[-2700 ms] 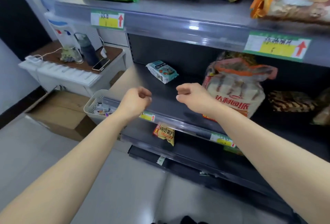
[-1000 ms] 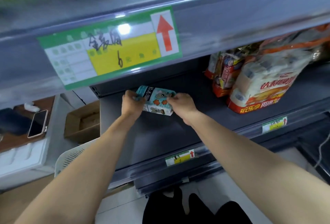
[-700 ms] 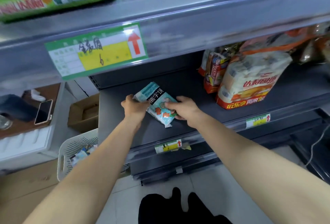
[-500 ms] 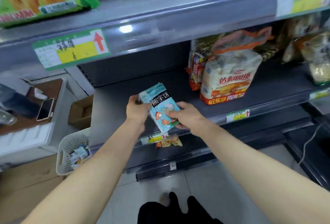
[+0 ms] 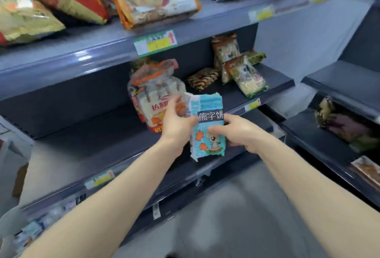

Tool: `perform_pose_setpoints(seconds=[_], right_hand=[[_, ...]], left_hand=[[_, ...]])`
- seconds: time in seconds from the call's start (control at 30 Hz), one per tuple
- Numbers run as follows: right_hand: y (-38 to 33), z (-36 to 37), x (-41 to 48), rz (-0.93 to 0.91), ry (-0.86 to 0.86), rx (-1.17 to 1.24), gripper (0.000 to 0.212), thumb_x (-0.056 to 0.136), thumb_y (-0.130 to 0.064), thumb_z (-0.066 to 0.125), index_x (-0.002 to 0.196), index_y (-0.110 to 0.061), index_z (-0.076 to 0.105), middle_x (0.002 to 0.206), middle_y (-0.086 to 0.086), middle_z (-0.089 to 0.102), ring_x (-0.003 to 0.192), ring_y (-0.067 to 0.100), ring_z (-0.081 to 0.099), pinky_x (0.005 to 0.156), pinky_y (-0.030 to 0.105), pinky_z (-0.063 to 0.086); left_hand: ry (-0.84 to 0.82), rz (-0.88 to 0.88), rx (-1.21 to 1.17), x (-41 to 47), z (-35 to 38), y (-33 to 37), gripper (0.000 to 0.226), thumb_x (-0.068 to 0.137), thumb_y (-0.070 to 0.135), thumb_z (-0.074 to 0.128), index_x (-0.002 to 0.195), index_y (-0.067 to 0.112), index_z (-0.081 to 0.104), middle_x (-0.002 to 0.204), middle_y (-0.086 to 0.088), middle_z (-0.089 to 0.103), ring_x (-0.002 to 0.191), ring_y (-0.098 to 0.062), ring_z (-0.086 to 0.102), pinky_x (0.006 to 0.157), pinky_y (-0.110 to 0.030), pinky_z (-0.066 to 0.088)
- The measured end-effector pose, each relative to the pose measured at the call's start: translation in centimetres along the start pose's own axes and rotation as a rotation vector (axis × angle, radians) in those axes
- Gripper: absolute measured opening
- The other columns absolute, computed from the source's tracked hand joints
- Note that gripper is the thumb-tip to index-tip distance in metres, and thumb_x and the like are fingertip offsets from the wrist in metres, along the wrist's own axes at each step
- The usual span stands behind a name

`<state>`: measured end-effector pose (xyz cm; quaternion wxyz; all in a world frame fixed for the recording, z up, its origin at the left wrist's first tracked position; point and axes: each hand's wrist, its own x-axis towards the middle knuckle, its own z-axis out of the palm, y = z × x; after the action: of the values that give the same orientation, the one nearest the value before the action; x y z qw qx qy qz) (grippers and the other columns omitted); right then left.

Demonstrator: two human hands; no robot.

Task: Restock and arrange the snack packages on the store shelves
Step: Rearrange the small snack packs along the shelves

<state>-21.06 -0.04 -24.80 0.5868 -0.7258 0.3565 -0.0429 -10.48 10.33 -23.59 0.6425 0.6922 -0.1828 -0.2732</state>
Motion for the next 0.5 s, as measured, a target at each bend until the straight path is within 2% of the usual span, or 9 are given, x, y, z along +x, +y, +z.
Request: perform_pose_setpoints(seconds=[0.07, 0.17, 0.23, 0.37, 0.43, 0.5], right_hand=[[-0.5, -3.2, -0.9, -0.068, 0.108, 0.081, 0.020, 0.088, -0.018, 0.064, 0.108, -0.020, 0.062, 0.106, -0.001, 0.071, 0.094, 0.014, 0.068, 0.088, 0.040, 0.055], [-2.3, -7.4, -2.0, -0.202, 0.227, 0.141, 0.018, 0.088, -0.013, 0.065, 0.098, -0.027, 0.062, 0.099, -0.005, 0.070, 0.093, 0.013, 0.067, 0.089, 0.039, 0.054], [-4.2, -9.9, -2.2, -0.301, 0.294, 0.176, 0.018, 0.086, -0.012, 0.066, 0.090, -0.029, 0.063, 0.095, -0.007, 0.070, 0.091, 0.012, 0.068, 0.086, 0.037, 0.055], [-8.9, -14.2, -1.0, -0.477, 0.454, 0.154, 0.014, 0.085, -0.014, 0.067, 0.086, -0.028, 0.065, 0.092, -0.005, 0.070, 0.083, 0.010, 0.066, 0.073, 0.026, 0.052], [-11.5, -16.0, 0.3, -0.553, 0.524, 0.134, 0.013, 0.087, -0.014, 0.065, 0.093, -0.026, 0.064, 0.094, -0.004, 0.068, 0.081, 0.008, 0.063, 0.069, 0.021, 0.050], [-14.0, -17.6, 2.1, -0.602, 0.573, 0.092, 0.016, 0.088, -0.014, 0.064, 0.102, -0.020, 0.065, 0.094, -0.004, 0.067, 0.079, 0.004, 0.061, 0.066, 0.016, 0.050]], left_hand=[[-0.019, 0.049, 0.060, -0.3, 3.1, 2.1, 0.054, 0.084, 0.002, 0.064, 0.131, 0.017, 0.041, 0.115, -0.003, 0.058, 0.083, -0.007, 0.062, 0.060, -0.022, 0.055], [-0.057, 0.184, 0.117, -0.1, 7.0, 5.8, 0.032, 0.086, 0.007, 0.063, 0.114, 0.015, 0.051, 0.114, -0.004, 0.060, 0.093, -0.012, 0.062, 0.070, -0.027, 0.056], [-0.070, 0.334, 0.159, 0.5, 9.1, 8.9, 0.029, 0.085, 0.006, 0.062, 0.111, 0.017, 0.056, 0.110, -0.002, 0.061, 0.096, -0.011, 0.061, 0.071, -0.026, 0.056], [-0.127, 0.521, 0.091, 2.9, 12.1, 15.0, 0.039, 0.083, -0.002, 0.056, 0.116, 0.019, 0.061, 0.107, -0.005, 0.061, 0.096, -0.017, 0.063, 0.084, -0.038, 0.056], [-0.164, 0.565, 0.051, 4.8, 13.1, 17.6, 0.047, 0.083, -0.007, 0.052, 0.119, 0.022, 0.061, 0.107, -0.005, 0.063, 0.100, -0.022, 0.065, 0.087, -0.042, 0.055], [-0.197, 0.569, -0.024, 6.9, 13.7, 19.7, 0.052, 0.083, -0.010, 0.053, 0.121, 0.026, 0.059, 0.104, -0.006, 0.067, 0.098, -0.024, 0.067, 0.085, -0.042, 0.057]])
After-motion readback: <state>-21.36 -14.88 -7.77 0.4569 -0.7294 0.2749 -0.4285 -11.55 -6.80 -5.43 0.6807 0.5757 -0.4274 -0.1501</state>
